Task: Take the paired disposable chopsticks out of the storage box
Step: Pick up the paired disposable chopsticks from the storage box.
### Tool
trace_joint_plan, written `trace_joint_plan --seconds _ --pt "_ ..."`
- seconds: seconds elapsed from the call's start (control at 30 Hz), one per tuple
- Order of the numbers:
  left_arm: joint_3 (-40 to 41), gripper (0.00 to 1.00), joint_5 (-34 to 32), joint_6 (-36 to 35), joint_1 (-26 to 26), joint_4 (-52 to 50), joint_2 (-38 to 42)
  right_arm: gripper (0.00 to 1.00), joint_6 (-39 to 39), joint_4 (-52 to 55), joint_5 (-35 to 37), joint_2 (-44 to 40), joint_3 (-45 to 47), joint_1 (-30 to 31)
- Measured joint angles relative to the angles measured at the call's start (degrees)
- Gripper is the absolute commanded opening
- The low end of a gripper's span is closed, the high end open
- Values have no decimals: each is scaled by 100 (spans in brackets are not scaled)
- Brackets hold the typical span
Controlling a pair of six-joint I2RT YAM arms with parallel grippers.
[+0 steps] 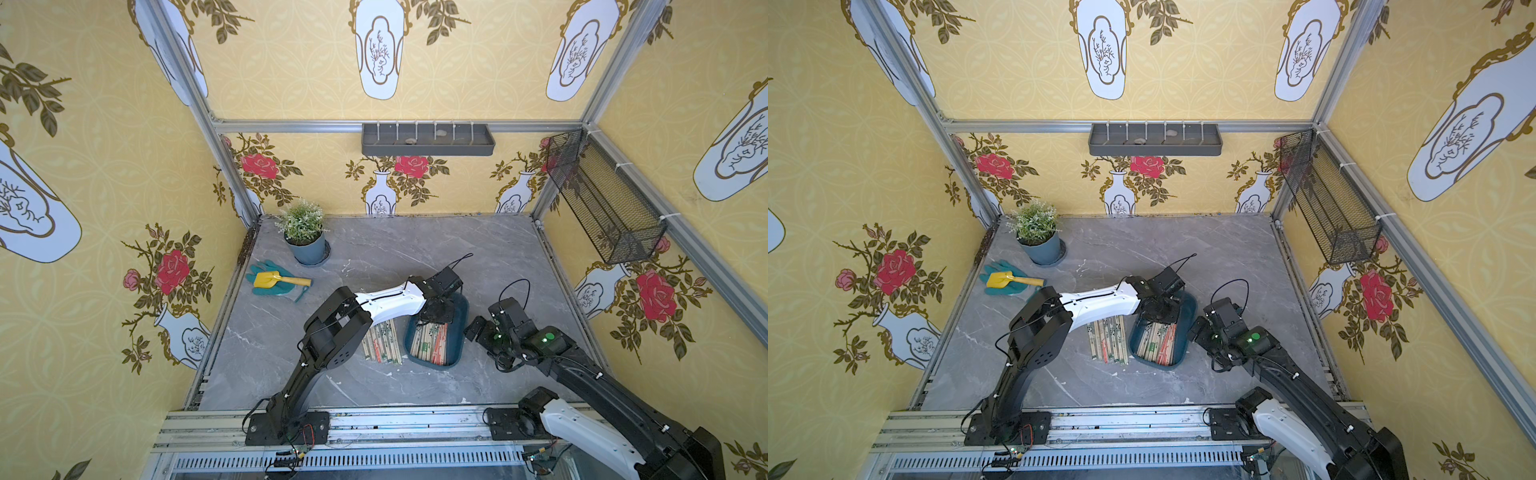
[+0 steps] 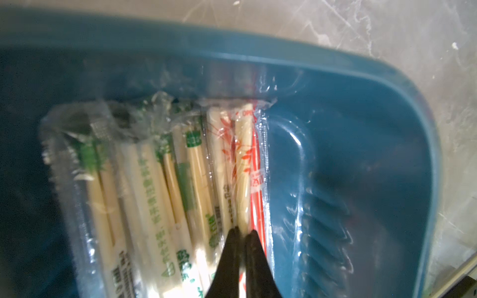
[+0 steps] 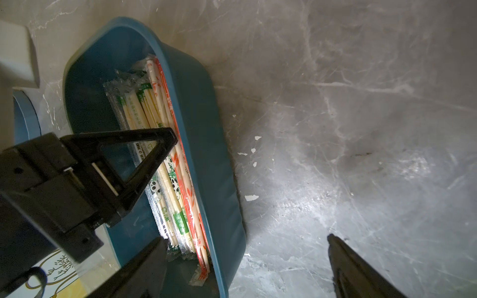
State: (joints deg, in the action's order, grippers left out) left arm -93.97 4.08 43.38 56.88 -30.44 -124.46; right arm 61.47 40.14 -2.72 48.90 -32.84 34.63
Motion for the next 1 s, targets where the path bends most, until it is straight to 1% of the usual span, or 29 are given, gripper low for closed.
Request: trace_joint_plan --seconds 0.2,0.4,0.57,0.77,1.0 --pt "-4 0 2 -11 0 -31 111 97 0 0 -2 20 0 -4" --pt "33 0 -153 -37 -35 -31 605 97 0 0 -7 15 0 -13" --pt "297 0 -354 -90 -195 -4 1115 97 -2 2 -13 15 -15 -13" --pt "1095 0 -605 -90 -514 125 2000 98 -96 -103 -98 98 -127 -2" --pt "2520 0 -955 -66 -1117 210 3071 97 -175 -404 -170 365 -236 184"
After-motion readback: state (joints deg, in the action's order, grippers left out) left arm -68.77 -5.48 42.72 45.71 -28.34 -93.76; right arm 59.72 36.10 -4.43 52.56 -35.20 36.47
